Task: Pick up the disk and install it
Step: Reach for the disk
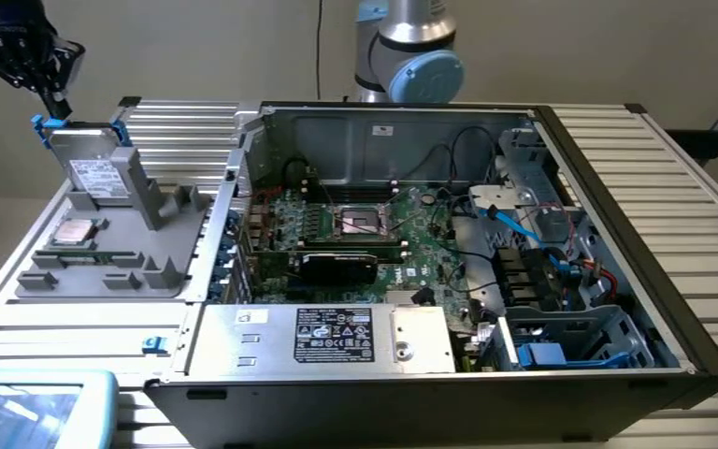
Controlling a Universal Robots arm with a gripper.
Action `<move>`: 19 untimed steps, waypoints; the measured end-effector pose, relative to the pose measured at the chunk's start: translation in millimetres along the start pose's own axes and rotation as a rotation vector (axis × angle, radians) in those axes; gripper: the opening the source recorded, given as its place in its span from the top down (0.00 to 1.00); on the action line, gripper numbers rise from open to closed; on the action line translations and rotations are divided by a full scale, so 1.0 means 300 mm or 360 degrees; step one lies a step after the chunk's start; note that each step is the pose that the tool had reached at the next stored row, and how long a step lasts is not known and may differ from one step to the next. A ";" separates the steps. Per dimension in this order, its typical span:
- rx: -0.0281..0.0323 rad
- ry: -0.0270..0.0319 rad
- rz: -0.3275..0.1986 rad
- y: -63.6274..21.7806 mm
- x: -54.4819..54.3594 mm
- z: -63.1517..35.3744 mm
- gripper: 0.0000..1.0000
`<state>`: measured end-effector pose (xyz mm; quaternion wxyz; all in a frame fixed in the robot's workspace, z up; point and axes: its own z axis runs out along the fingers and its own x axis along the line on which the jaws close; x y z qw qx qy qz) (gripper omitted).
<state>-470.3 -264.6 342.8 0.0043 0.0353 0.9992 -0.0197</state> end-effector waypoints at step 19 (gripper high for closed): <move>-0.00003 0.00000 0.0001 0.011 0.057 -0.001 0.89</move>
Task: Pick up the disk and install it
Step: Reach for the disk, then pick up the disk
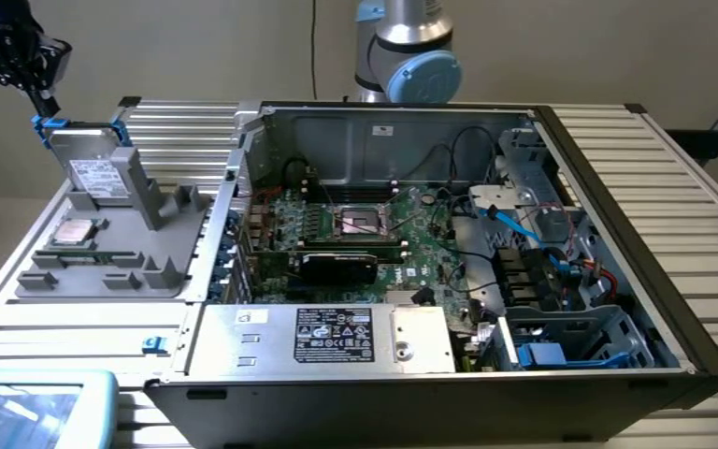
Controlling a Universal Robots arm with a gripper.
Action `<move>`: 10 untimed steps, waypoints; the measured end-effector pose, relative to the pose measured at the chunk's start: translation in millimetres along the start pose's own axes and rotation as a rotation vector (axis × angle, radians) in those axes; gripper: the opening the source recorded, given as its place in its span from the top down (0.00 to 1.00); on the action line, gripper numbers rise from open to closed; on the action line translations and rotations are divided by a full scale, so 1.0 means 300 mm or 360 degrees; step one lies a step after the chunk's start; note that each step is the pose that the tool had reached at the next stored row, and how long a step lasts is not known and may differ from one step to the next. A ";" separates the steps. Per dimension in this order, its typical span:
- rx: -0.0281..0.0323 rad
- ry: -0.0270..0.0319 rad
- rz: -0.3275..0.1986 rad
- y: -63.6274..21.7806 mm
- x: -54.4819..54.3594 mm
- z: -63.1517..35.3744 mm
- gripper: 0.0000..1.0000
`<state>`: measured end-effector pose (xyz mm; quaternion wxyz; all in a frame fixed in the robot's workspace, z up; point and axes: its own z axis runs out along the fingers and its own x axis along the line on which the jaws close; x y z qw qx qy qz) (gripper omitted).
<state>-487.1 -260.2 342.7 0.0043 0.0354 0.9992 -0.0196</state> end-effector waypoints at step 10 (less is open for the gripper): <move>-0.00142 0.00027 0.0043 -0.011 -0.001 0.000 0.89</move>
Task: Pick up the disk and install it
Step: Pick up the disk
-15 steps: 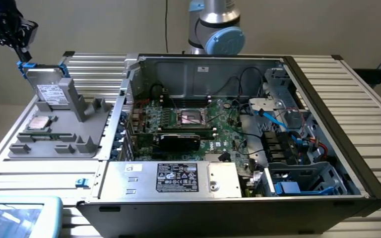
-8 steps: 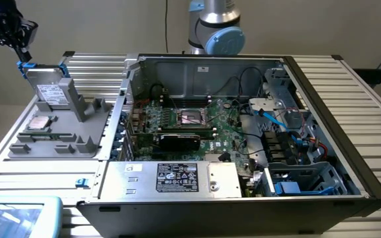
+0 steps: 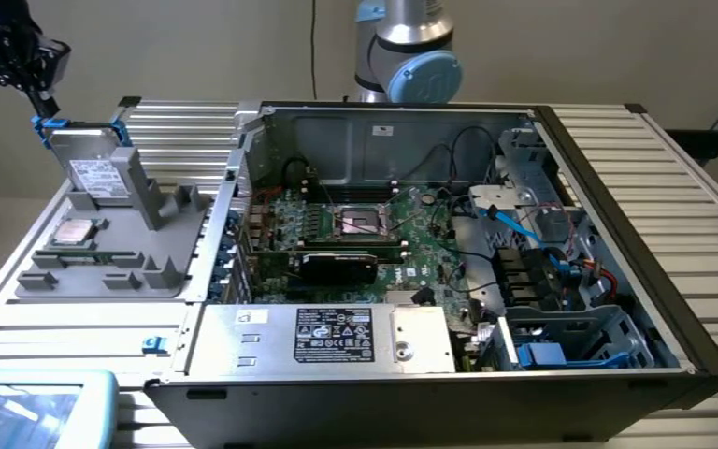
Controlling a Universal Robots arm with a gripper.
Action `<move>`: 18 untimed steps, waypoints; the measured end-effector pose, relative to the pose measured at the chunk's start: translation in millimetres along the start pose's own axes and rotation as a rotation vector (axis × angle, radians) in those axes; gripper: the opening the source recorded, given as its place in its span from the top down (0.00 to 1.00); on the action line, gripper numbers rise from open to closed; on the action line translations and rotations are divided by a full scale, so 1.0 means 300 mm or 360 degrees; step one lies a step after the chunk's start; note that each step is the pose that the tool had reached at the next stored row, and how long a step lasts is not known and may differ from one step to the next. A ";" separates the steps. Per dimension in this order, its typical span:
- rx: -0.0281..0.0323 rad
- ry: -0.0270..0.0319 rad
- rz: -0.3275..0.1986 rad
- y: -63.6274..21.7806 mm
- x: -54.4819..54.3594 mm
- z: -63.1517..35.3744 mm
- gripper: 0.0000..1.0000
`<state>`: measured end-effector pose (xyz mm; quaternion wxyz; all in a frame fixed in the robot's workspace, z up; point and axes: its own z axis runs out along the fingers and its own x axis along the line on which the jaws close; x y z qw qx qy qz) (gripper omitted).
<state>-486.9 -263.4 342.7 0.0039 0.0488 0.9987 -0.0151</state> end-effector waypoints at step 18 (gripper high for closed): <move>0.00034 0.00102 0.0340 0.000 0.000 -0.005 0.89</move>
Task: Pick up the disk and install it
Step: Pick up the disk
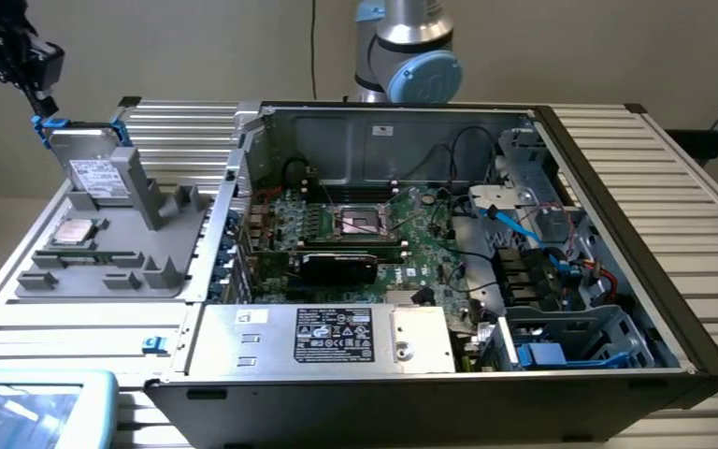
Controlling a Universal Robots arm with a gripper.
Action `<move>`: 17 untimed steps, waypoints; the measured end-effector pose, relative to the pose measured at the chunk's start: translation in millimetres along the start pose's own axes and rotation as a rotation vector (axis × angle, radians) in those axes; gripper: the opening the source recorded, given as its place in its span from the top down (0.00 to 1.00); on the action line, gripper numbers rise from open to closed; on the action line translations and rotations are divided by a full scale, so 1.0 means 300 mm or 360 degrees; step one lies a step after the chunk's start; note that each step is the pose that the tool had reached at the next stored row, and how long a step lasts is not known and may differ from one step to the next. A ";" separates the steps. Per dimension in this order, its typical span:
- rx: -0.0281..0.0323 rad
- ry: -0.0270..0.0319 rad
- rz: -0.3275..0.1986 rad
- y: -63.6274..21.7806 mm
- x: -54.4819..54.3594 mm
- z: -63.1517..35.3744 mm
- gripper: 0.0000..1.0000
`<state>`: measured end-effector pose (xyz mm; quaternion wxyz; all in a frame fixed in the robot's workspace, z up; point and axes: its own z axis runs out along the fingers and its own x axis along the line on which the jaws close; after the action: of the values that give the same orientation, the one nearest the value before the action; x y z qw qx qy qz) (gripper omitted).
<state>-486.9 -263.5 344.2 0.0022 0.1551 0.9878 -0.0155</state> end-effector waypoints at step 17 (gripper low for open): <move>0.00302 -0.00081 0.0244 0.000 -0.001 -0.002 0.89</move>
<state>-486.5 -263.5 344.7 0.0044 0.2302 0.9728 -0.0250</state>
